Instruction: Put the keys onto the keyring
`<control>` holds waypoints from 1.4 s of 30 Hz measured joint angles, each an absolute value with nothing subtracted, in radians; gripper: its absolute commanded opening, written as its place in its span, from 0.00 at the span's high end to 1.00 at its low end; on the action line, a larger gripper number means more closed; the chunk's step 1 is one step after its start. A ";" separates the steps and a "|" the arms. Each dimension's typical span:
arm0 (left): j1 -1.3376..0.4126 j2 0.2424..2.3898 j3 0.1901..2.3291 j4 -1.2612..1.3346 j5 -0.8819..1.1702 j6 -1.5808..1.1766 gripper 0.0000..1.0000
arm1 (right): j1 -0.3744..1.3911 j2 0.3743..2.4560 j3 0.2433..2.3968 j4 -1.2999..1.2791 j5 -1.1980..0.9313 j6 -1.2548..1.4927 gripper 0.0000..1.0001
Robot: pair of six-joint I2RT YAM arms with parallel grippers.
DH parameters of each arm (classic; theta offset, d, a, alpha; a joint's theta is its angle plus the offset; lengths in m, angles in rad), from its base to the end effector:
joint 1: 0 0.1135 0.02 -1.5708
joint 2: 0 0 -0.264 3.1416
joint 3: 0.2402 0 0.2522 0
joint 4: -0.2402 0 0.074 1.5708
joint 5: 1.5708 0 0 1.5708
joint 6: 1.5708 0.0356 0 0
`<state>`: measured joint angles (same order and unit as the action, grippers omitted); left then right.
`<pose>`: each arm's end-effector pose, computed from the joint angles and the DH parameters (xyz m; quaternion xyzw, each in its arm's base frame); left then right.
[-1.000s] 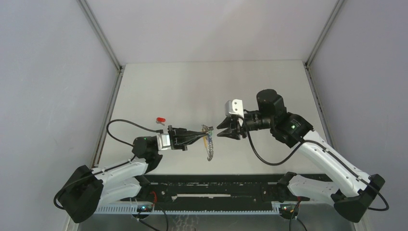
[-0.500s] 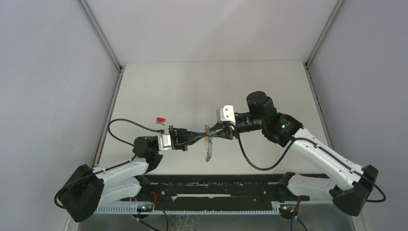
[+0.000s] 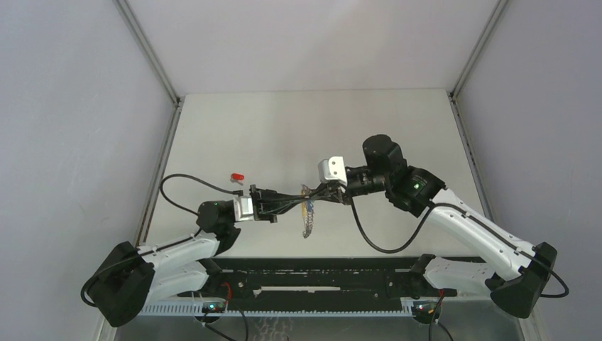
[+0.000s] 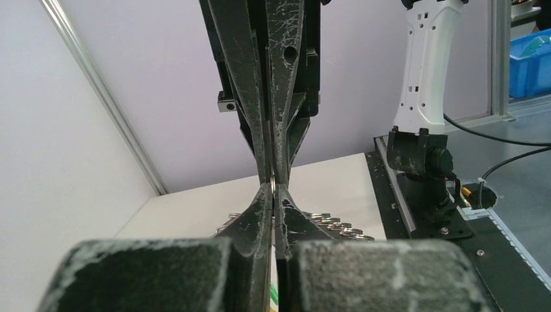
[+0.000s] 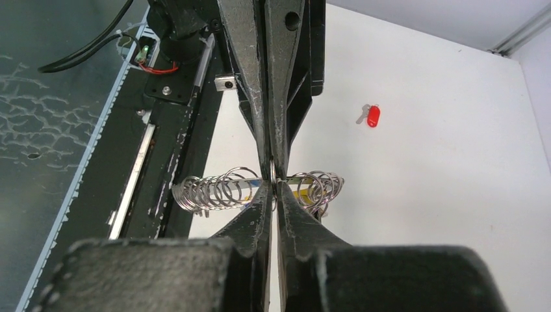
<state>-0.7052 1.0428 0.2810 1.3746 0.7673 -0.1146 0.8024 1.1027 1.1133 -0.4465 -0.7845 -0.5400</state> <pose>0.1265 -0.1401 0.2732 0.4422 0.3122 -0.4862 0.6860 0.1453 0.1865 0.3698 -0.6455 0.4824 0.3846 0.4502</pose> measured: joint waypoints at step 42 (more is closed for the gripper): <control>-0.710 1.244 0.275 1.332 0.689 -0.111 0.63 | 1.053 1.562 1.712 -1.310 0.005 -0.504 1.00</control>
<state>-0.7105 1.2438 0.2752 1.3323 0.6888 -0.1112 1.0527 1.5616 1.7123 -1.3102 0.0051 -0.5037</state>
